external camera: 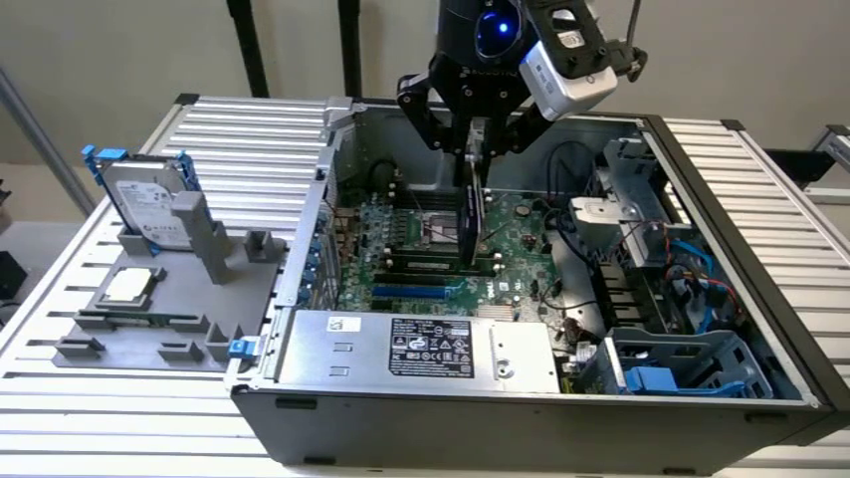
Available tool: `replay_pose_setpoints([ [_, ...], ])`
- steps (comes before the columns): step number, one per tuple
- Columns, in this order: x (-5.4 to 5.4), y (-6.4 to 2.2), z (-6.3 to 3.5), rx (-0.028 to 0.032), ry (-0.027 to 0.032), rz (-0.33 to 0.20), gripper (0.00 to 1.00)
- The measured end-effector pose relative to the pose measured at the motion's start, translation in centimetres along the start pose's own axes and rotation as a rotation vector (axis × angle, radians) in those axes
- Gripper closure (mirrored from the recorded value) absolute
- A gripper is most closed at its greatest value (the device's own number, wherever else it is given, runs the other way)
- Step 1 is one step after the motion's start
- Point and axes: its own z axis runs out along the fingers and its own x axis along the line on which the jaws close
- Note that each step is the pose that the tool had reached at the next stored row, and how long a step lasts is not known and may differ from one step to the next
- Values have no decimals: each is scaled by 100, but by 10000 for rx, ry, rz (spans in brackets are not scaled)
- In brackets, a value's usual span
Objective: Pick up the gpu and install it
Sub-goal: 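Pick up the gpu and move the gpu toward the slot, then insert the gpu into the slot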
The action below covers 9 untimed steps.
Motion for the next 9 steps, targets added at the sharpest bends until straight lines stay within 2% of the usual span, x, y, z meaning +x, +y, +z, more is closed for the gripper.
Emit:
replay_pose_setpoints([
  [5,0,4,11,-4,4,-83,100],
  [9,1,3,26,-17,33,-787,100],
])
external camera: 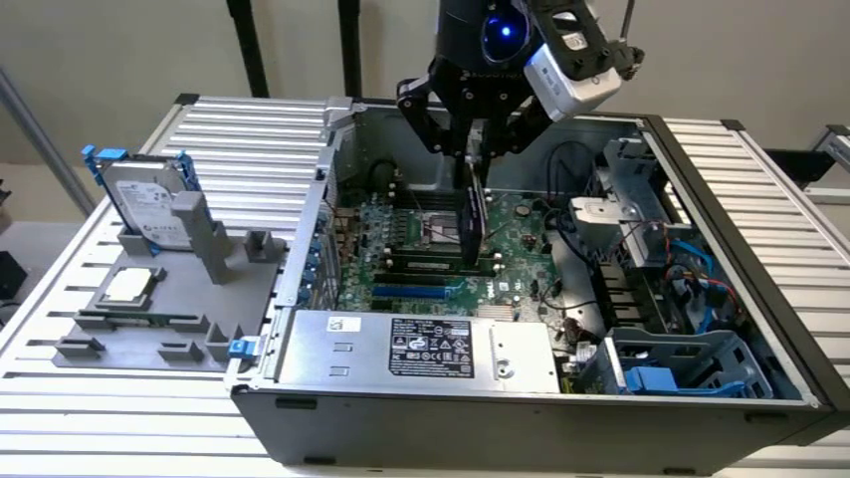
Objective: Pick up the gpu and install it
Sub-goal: 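Insert the gpu into the slot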
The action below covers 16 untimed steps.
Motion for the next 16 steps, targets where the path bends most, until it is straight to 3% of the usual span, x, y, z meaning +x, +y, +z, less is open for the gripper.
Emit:
replay_pose_setpoints([
  [16,2,-5,91,-56,143,-2906,100],
])
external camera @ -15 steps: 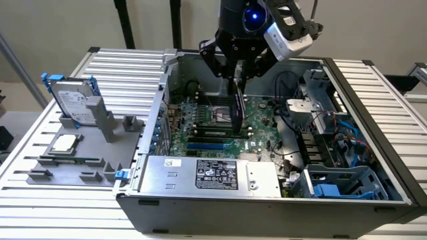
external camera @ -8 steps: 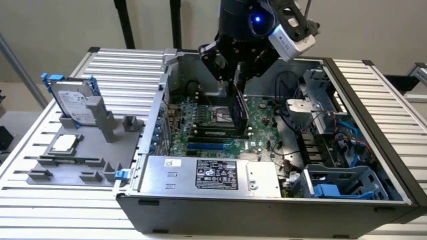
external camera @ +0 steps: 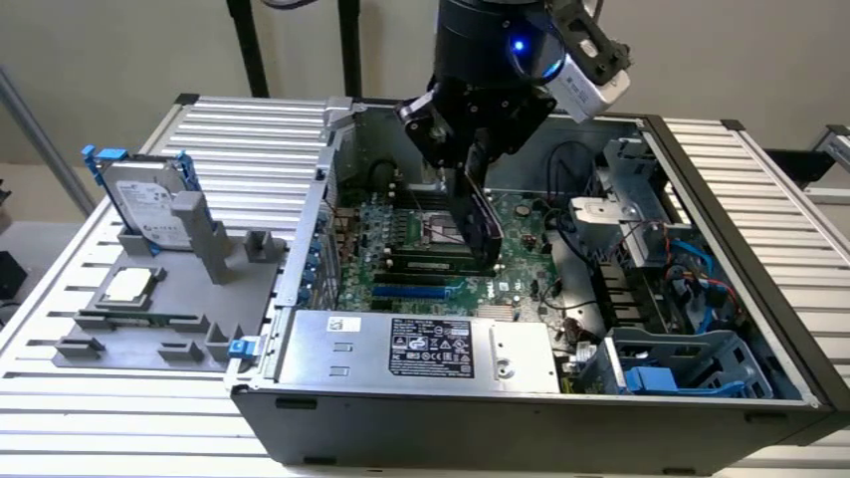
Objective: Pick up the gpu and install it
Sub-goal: 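Insert the gpu into the slot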
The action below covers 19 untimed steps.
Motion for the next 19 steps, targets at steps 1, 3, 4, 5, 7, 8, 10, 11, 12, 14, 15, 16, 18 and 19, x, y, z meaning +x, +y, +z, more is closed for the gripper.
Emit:
replay_pose_setpoints([
  [1,0,0,7,-4,9,-190,100],
  [3,1,-1,19,-11,27,-550,100],
  [4,0,-1,26,-15,37,-740,100],
  [5,1,-2,32,-18,46,-915,100],
  [7,1,-2,45,-25,65,-1284,100],
  [8,1,-3,51,-29,74,-1464,100],
  [10,1,-3,64,-36,93,-1829,100],
  [11,2,-4,71,-40,101,-1997,100],
  [12,2,-4,79,-44,109,-2189,100],
  [14,2,-5,94,-51,129,-2557,100],
  [15,2,-5,101,-54,138,-2732,100],
  [16,2,-5,108,-57,148,-2916,100],
  [18,3,-6,123,-64,165,-3270,100],
  [19,3,-7,130,-68,175,-3456,100],
])
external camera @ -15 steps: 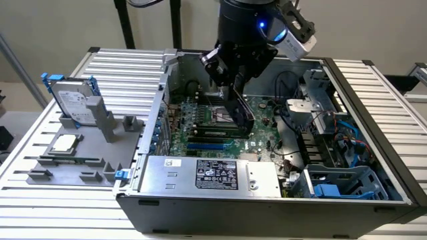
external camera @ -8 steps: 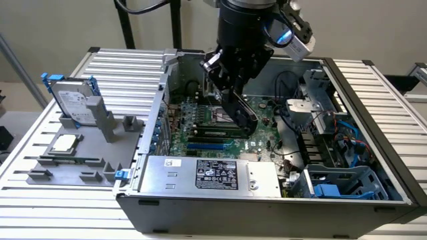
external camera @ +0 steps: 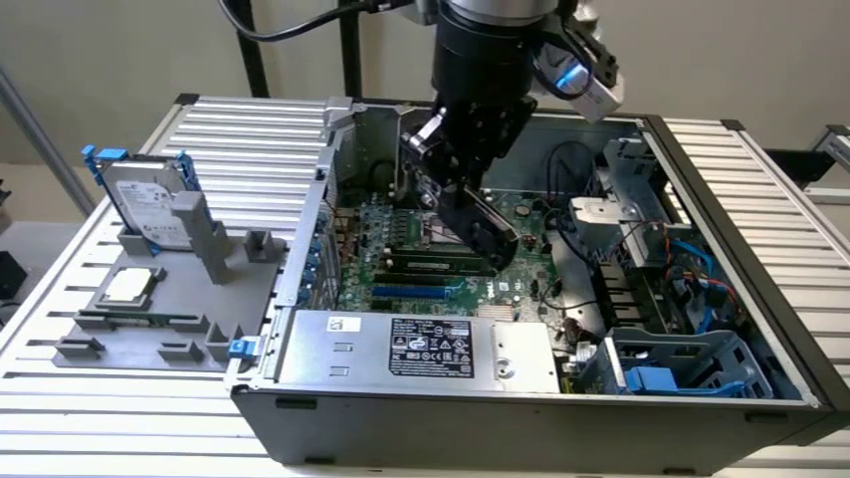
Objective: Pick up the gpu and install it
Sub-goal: 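Insert the gpu into the slot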
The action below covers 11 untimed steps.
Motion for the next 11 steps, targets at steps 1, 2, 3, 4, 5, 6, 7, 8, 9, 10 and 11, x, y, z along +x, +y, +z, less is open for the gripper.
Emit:
replay_pose_setpoints([
  [1,0,0,8,-4,9,-190,100],
  [2,0,-1,15,-8,17,-364,100],
  [3,1,-1,24,-11,26,-544,100],
  [4,1,-2,34,-16,35,-734,100],
  [5,1,-2,42,-19,44,-909,100],
  [6,1,-3,52,-22,54,-1098,100],
  [7,1,-3,60,-25,64,-1279,100],
  [8,1,-3,70,-29,72,-1452,100],
  [9,2,-4,79,-33,83,-1643,100],
  [10,2,-5,88,-36,92,-1829,100],
  [11,2,-5,97,-39,100,-2002,100],
])
